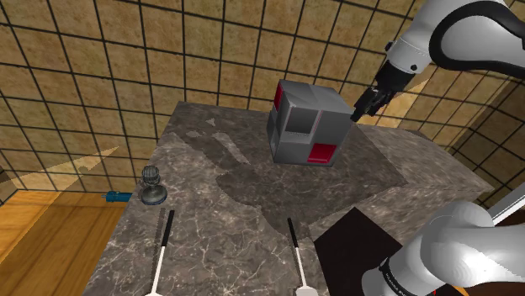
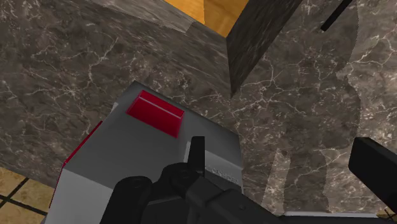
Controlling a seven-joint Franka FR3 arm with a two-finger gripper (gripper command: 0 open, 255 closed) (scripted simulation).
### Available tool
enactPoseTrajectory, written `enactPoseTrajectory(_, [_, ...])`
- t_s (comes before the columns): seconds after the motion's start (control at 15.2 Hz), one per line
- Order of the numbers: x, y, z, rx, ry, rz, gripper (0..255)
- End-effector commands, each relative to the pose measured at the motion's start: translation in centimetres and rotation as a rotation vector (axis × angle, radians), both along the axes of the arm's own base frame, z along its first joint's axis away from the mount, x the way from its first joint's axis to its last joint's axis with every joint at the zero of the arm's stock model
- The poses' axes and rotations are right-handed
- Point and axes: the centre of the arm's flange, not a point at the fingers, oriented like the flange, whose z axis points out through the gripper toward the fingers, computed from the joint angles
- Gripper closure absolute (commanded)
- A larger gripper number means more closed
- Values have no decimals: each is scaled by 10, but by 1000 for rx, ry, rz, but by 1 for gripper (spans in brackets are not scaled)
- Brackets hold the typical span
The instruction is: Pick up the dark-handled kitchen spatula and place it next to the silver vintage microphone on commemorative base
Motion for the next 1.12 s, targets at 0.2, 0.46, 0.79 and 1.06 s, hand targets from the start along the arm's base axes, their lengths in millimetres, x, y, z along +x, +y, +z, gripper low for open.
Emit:
enactPoseTrajectory(0.2, [-13, 19, -31, 7, 10, -50, 0])
enactPoseTrajectory(0.46, [-29, 46, -72, 17, 23, -117, 0])
enactPoseTrajectory(0.79, [-48, 82, -123, 30, 40, -201, 0])
enactPoseTrajectory(1.06, [-61, 112, -163, 39, 53, -268, 0])
